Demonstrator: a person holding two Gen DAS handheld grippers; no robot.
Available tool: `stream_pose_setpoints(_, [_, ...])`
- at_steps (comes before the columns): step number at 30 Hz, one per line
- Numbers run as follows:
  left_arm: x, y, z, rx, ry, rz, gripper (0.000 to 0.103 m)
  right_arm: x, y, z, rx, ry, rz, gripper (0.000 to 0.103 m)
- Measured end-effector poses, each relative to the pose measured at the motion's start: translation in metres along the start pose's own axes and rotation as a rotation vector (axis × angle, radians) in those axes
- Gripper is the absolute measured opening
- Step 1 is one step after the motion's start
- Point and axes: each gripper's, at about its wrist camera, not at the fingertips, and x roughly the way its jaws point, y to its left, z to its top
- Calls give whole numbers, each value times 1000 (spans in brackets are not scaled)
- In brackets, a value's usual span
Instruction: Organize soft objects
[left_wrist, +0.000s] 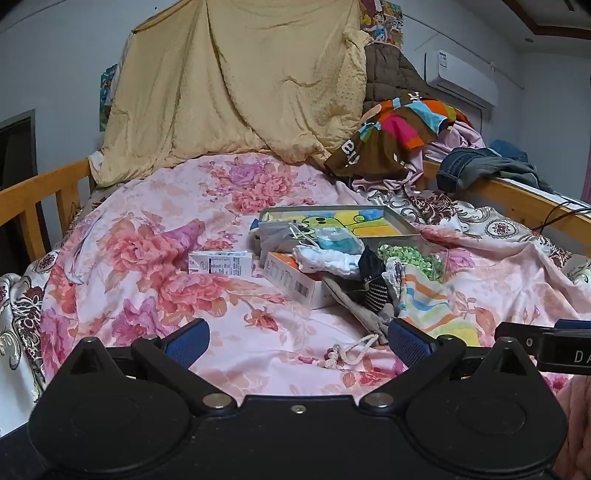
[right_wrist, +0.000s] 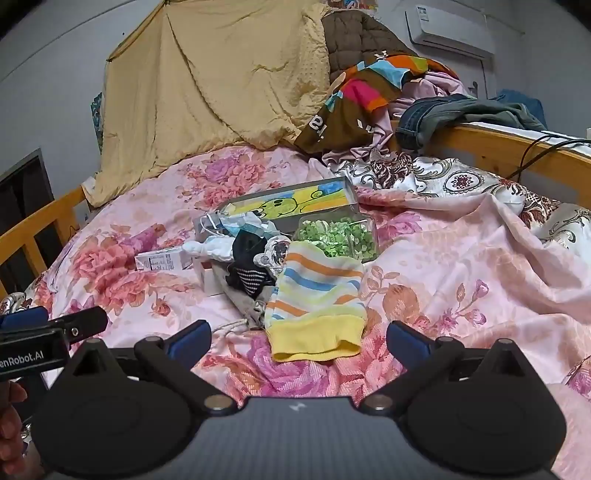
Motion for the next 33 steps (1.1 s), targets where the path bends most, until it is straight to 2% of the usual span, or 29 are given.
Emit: stream_pose_setpoints(33, [4,2,-2,-7,15,7,102,1,0,0,-2,4,3,103])
